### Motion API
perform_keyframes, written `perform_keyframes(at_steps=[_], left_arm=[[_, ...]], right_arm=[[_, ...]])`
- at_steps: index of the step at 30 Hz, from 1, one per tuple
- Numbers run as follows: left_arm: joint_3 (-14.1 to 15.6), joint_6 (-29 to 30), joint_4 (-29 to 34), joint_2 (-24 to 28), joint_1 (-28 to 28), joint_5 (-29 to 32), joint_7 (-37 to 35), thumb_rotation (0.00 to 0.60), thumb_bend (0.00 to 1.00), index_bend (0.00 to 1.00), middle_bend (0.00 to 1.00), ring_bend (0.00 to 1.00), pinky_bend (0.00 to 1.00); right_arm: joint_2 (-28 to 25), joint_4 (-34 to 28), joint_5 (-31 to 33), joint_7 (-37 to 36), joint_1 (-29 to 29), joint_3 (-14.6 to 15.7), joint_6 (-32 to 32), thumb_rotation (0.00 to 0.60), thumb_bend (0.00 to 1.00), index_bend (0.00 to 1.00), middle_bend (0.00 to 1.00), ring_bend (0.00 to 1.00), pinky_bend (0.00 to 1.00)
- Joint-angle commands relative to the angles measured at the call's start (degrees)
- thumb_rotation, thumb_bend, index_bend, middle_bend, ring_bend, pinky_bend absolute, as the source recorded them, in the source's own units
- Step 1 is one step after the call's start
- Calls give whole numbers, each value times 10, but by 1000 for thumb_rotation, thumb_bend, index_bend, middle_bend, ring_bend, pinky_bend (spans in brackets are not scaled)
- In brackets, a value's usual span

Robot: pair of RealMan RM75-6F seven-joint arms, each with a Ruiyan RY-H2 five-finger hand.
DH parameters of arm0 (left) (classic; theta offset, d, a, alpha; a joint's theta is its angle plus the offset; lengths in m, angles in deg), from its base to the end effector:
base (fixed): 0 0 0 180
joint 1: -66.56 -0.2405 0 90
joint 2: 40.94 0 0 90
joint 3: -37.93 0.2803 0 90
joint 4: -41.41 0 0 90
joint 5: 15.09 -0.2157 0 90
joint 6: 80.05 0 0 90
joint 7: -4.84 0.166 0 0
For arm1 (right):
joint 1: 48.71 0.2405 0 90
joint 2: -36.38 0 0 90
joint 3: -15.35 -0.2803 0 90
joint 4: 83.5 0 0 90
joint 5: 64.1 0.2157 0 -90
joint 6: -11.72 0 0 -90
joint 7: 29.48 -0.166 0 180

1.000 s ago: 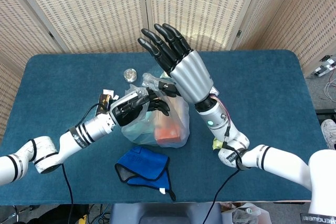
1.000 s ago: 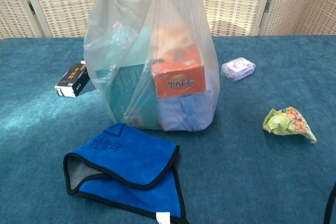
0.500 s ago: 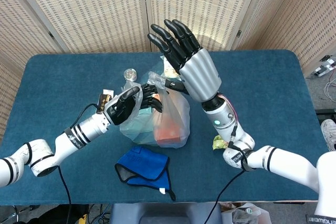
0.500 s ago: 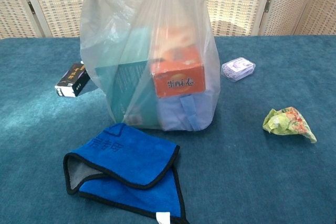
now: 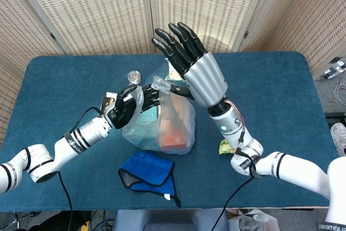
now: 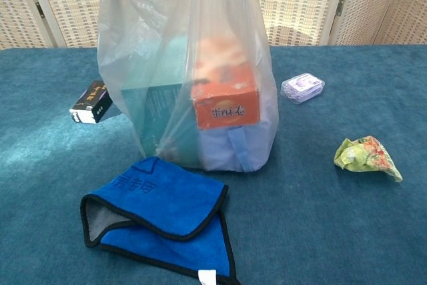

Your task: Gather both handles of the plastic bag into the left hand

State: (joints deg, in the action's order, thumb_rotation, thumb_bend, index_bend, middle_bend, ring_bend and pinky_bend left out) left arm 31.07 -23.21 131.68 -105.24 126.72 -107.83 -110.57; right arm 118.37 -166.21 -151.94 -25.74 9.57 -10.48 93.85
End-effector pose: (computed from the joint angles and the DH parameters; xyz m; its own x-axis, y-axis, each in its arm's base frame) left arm -0.0328 0.4078 0.0993 -0.6186 0.7841 0.0496 0.3562 0.2236 0.9073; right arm 0.0380 -0.4152 0.1454 -0.0892 0.4239 0.9013 -0.5918 -0.7504 0.2943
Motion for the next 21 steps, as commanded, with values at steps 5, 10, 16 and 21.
perform_keyframes(at_steps=[5,10,16,21], left_arm=[[1,4,4,0,-3,-1,-12,0,363,109,91,57,87],[-1,8,8,2,-4,-4,-27,0,363,109,91,76,103],[1,10,9,5,-3,-11,-32,0,363,113,102,110,150],[5,15,8,8,-2,-23,-43,0,363,114,102,122,164]], right_arm=[[4,-1,4,7,0,-3,1,600,68,0,80,0,77],[8,4,9,9,2,-6,-1,600,68,0,73,0,72],[11,7,13,11,4,-8,-3,600,68,0,68,0,70],[12,7,15,11,5,-10,-5,600,67,0,66,0,70]])
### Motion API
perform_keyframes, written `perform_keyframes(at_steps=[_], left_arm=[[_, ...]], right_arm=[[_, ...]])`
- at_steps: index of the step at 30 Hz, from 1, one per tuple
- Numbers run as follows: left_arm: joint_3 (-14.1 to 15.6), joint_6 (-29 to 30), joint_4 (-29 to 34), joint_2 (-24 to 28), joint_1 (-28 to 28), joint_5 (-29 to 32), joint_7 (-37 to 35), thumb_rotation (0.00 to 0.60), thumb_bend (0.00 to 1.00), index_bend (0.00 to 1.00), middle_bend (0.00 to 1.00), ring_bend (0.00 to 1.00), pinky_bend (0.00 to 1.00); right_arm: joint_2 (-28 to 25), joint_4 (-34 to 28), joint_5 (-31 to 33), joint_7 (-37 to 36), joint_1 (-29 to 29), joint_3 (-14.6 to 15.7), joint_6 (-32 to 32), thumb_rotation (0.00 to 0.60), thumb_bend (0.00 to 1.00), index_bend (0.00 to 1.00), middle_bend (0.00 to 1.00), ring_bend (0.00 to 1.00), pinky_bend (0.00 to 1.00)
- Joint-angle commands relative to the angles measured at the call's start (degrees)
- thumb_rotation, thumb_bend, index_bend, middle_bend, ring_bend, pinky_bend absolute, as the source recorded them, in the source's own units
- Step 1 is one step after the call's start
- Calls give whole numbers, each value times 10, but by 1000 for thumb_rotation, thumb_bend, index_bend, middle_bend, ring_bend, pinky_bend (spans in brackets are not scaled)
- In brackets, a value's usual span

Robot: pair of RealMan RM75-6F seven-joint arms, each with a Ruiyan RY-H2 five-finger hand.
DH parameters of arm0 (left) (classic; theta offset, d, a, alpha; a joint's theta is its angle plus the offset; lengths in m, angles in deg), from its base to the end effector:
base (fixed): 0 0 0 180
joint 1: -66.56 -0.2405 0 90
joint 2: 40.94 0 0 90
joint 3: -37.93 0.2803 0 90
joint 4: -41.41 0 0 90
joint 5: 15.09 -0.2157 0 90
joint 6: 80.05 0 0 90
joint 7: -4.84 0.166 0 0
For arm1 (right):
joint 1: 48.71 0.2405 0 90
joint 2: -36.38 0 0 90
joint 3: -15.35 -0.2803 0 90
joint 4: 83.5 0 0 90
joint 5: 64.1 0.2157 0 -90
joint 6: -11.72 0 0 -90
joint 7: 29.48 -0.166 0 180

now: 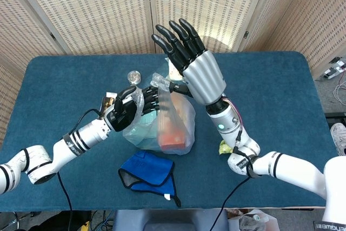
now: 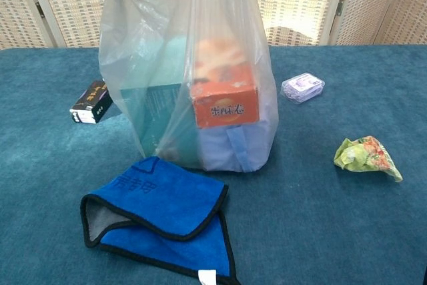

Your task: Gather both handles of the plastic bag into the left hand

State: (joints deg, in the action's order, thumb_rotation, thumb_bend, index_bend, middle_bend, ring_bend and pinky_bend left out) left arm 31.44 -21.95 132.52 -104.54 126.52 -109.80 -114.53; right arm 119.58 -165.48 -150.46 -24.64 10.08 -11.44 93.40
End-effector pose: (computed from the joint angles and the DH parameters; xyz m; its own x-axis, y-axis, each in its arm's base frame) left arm -0.0309 0.4007 0.1018 -0.6141 0.7891 -0.0128 0.3235 0.2664 0.9079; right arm 0.0410 -0.4200 0.1431 -0.0923 0.4306 0.8978 -0.6147 -0.7340 0.2888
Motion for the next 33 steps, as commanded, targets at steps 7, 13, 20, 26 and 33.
perform_keyframes(at_steps=[7,13,20,26,33], left_arm=[[7,7,-4,3,4,-10,-16,0,362,120,111,142,193],[11,11,-7,-1,10,-20,-35,0,361,126,115,142,193],[19,19,-12,-2,18,-33,-56,0,360,126,119,148,195],[17,14,-19,-7,25,-22,-42,0,360,129,126,155,195],[13,7,-17,-12,27,-6,-27,0,360,137,127,156,195]], right_arm=[[0,0,7,2,0,-4,-2,600,65,0,64,0,68],[5,3,5,7,6,-1,-8,600,64,0,63,0,67],[8,3,10,4,11,-6,-13,600,54,0,59,0,64],[7,-10,7,5,13,-3,-16,600,51,0,58,0,62],[1,-25,3,6,10,2,-18,600,46,0,56,0,57]])
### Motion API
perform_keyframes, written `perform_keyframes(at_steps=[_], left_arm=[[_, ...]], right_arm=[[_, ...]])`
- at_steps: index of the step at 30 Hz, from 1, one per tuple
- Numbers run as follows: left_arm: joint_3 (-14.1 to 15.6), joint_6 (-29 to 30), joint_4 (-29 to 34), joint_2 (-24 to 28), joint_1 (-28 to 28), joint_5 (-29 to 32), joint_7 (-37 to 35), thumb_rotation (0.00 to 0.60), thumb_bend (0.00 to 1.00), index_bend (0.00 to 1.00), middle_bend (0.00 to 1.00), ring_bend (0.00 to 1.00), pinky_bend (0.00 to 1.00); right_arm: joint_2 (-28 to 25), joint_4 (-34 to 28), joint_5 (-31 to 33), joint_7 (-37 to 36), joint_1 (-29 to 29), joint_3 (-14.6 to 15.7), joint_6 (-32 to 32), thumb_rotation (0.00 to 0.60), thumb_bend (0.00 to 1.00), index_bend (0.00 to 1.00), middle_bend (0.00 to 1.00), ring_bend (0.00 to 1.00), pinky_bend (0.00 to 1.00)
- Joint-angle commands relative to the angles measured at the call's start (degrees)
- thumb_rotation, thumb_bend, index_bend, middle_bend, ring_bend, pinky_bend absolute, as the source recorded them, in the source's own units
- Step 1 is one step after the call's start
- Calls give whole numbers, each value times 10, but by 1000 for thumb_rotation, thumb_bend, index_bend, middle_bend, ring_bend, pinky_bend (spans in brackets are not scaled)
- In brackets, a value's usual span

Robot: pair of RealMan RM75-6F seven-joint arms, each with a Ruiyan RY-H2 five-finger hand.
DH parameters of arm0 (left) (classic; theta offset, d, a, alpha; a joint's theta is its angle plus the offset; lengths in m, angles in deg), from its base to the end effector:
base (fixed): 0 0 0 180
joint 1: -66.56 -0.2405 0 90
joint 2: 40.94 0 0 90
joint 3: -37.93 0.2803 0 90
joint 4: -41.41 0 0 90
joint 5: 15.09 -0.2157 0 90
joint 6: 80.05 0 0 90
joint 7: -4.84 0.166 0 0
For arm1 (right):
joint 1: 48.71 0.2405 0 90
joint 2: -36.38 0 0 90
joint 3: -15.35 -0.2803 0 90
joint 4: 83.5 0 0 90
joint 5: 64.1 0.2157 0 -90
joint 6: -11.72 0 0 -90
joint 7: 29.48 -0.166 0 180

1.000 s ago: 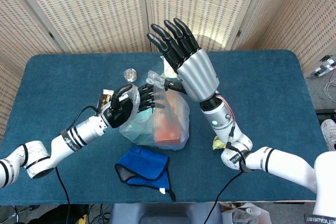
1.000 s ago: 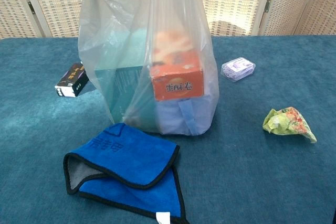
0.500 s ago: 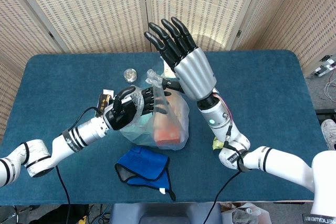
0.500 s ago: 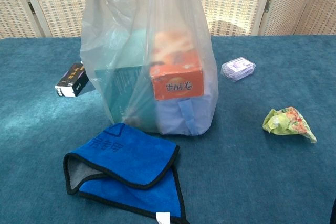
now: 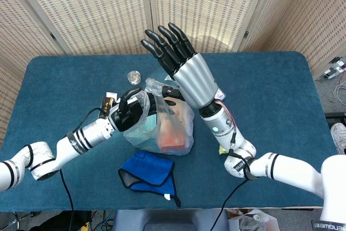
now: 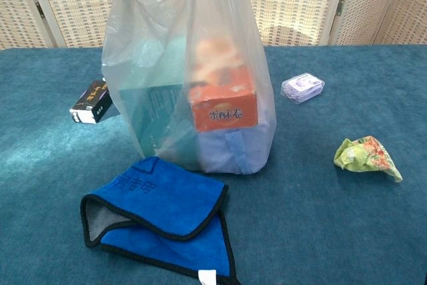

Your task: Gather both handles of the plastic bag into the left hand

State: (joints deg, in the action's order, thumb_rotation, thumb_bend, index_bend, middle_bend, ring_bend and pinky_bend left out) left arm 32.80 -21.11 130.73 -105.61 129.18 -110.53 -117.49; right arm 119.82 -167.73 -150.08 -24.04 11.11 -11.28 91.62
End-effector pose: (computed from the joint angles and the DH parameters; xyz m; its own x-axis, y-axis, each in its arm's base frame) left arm -0.0199 0.4035 0.0962 -0.5905 0.8058 -0.0455 0.3217 0.2867 0.9024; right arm 0.0537 -0.4137 0.1339 -0.0905 0.3849 0.9185 -0.5966 -0.7594 0.2595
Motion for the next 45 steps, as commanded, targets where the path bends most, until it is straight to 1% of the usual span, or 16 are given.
perform_keyframes(at_steps=[1,9,17,20,31,42,44,45], left_arm=[[-1,-2,1,-2,1,3,5,0,360,137,127,155,195],[-8,-12,6,-3,3,17,23,0,360,138,128,153,194],[-16,-23,16,-3,1,34,44,0,359,139,128,150,193],[-19,-27,20,-2,0,39,53,0,360,139,128,141,172],[-25,-33,36,-2,3,30,53,0,359,139,128,139,169],[-25,-28,45,3,0,23,45,0,359,139,128,146,170],[-25,-25,46,4,-2,22,42,0,359,139,128,149,183],[-25,-23,47,5,-2,21,38,0,359,139,130,153,204]], right_arm=[[-1,-3,-2,0,0,1,0,600,46,0,55,0,56],[-5,-12,-7,4,-3,5,0,600,45,0,50,0,51],[-2,-22,-4,11,0,0,-2,600,44,0,48,0,51],[-1,-25,-4,17,2,-2,-2,600,44,0,48,0,51],[9,-30,22,51,24,-24,-22,600,45,0,44,0,51],[3,-37,35,67,24,-27,-26,600,44,0,43,0,51],[1,-37,37,70,23,-27,-28,600,44,0,43,0,51],[-1,-38,38,70,22,-26,-29,600,44,0,43,0,51]])
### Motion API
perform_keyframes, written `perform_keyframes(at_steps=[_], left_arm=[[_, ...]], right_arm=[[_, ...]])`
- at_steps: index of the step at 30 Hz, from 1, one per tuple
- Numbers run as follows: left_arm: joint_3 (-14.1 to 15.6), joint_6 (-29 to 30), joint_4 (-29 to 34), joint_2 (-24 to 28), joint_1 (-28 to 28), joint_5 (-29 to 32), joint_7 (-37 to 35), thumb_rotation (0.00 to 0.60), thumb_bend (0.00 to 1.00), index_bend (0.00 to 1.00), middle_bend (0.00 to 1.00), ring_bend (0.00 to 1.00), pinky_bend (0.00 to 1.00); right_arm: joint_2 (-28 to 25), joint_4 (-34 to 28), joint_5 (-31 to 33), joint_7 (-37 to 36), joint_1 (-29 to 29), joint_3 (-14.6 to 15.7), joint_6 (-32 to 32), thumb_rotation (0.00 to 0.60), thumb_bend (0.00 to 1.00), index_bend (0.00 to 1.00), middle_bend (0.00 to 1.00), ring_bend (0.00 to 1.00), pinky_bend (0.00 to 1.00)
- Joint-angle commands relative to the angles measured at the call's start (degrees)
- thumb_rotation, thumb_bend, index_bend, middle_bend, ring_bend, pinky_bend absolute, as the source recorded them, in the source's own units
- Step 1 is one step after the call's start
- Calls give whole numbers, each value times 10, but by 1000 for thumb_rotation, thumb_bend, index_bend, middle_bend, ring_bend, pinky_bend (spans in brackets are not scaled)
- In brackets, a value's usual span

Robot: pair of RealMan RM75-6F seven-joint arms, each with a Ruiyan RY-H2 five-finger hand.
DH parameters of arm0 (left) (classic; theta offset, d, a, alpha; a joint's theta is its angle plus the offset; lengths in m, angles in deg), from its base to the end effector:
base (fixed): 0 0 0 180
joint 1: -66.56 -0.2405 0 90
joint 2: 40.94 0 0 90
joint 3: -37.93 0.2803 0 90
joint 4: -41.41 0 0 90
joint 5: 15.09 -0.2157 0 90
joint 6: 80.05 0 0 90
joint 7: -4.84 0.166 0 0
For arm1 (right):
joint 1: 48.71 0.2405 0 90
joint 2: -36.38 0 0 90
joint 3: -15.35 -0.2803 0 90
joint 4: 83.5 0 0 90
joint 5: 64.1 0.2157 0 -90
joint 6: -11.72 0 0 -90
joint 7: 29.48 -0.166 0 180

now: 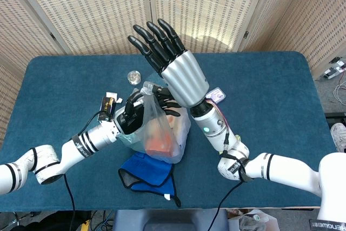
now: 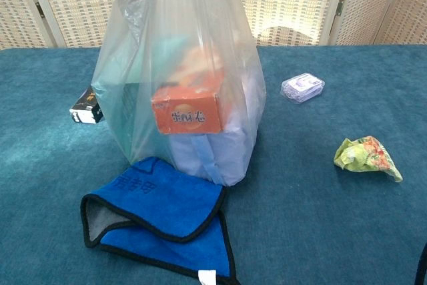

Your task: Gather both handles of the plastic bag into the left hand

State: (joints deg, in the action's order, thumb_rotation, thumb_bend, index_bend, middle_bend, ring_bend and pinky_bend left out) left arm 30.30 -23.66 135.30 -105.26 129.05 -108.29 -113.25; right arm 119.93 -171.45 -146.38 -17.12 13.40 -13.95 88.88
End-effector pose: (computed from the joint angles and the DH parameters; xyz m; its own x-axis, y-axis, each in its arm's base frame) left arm -0.0045 0.3929 0.0925 -0.5883 0.8069 -0.0534 0.3174 0.2911 0.9025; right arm 0.0805 -0.4102 0.1354 -0.0705 0.4011 0.9133 -0.6102 -0.7416 0.2786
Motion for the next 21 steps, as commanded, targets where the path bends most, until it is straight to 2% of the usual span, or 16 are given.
perform_keyframes(at_steps=[1,6,21], left_arm=[[1,4,2,2,-1,-3,-9,0,359,139,135,161,228],[4,8,1,4,-1,-11,-28,0,359,139,149,190,308],[6,17,1,4,-2,-16,-52,0,359,139,149,193,333]], right_arm=[[-3,0,2,2,-2,2,-4,600,45,0,43,0,51],[-9,-1,5,1,-5,7,-8,600,44,0,43,0,51],[-24,-16,25,5,-11,15,-33,600,35,0,43,0,51]])
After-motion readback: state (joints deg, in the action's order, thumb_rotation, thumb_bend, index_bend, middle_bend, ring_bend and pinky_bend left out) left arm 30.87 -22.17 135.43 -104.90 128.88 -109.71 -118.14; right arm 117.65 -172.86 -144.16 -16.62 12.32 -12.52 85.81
